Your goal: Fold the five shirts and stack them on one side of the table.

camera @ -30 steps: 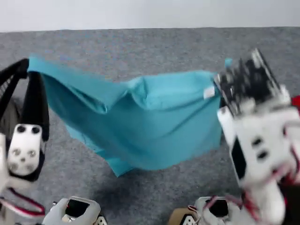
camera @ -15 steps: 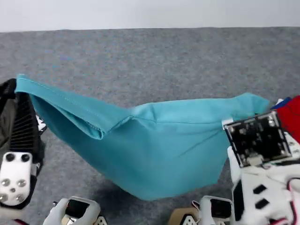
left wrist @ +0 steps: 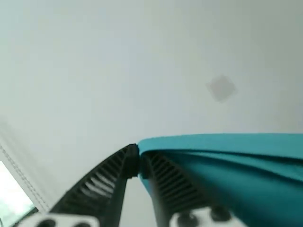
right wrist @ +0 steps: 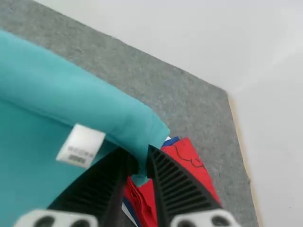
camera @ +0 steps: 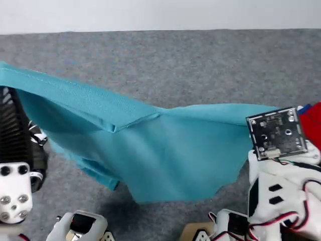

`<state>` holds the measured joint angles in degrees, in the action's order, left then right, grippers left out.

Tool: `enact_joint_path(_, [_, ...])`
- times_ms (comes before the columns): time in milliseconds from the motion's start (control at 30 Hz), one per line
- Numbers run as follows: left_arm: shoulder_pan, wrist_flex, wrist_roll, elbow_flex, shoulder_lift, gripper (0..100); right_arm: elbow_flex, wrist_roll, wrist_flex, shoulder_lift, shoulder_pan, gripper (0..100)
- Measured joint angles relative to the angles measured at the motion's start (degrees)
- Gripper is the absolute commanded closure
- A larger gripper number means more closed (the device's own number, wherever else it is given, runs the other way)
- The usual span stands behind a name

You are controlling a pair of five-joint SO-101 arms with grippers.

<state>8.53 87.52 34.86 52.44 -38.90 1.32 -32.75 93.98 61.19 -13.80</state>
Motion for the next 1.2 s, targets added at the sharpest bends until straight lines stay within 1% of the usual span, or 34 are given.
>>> enact_joint_path(100, [0.09, -1.23, 2.02, 0.00, 0.00, 100, 0.53, 0.00, -0.18, 0.00, 0.00, 98.8])
enact_joint_path(233, [0.09, -1.05, 2.37, -0.09, 0.00, 100, 0.79, 0.00, -1.67, 0.00, 0.00, 98.8])
enact_joint_path(367, [0.09, 3.60, 2.37, -1.14, 0.00, 100, 3.96, 0.00, -4.13, -0.09, 0.00, 98.8])
enact_joint_path(567, [0.18, 10.46, 2.37, -11.52, 0.00, 100, 10.90, 0.00, -9.76, -0.18, -0.09, 98.8])
enact_joint_path(700, [0.18, 9.49, 1.58, -21.98, 0.00, 100, 17.58, 0.00, -15.21, -0.18, 1.85, 98.8])
enact_joint_path(800, [-0.88, 5.10, -0.53, -31.56, 0.26, 100, 24.00, 0.00, -21.10, -0.97, 4.84, 98.8])
enact_joint_path(867, [-2.90, 0.00, -2.20, -38.33, 0.70, 100, 28.75, 0.00, -26.02, -1.32, 6.33, 98.8])
enact_joint_path(967, [-6.07, -10.55, -4.22, -50.02, 1.41, 100, 33.85, 0.00, -33.49, -3.52, 6.59, 98.8])
enact_joint_path(1067, [-8.88, -21.27, -4.84, -60.48, 4.57, 100, 34.90, 0.00, -40.79, -11.16, 6.59, 98.8])
enact_joint_path(1200, [-10.99, -33.41, -5.10, -68.48, 11.60, 100, 34.99, 0.00, -51.52, -21.36, 6.59, 98.8])
